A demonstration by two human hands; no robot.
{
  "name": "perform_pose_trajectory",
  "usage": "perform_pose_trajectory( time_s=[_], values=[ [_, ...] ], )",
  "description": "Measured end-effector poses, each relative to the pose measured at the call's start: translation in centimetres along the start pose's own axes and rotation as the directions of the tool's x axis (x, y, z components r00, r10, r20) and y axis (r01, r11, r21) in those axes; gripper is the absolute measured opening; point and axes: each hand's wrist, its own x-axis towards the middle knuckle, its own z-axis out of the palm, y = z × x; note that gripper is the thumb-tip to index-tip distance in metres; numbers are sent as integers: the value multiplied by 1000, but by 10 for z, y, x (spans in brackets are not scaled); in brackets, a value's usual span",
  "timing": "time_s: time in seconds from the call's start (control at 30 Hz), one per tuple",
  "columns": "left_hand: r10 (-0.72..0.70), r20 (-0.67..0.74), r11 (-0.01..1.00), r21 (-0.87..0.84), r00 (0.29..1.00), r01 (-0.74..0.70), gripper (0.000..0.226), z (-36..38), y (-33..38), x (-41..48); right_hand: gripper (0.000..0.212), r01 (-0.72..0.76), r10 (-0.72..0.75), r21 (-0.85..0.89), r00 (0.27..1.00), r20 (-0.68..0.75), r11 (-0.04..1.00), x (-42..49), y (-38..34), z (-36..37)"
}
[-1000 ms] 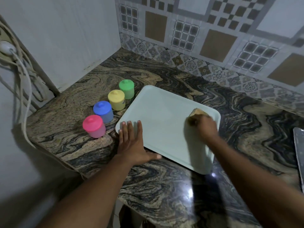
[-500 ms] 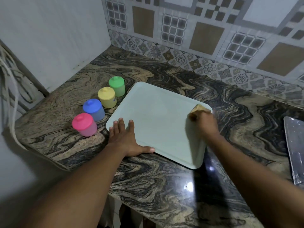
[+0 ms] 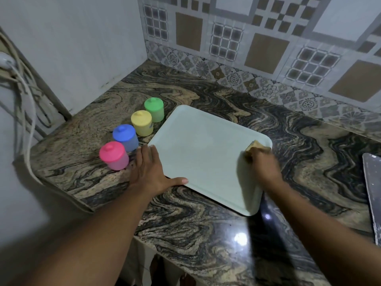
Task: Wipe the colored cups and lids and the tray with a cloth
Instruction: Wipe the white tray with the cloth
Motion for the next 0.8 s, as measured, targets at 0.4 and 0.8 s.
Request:
perform_pose_trajectory(
  time_s=[0.4, 0.8],
  values=[
    [16, -46, 973, -229, 999, -26, 151, 3, -15, 4, 36, 241, -213, 344, 970, -116, 907, 64, -113, 8],
    [34, -24, 960, -276, 999, -39, 151, 7, -17, 3, 35, 569, -645, 417, 762, 56, 709, -14, -87, 19]
  ],
)
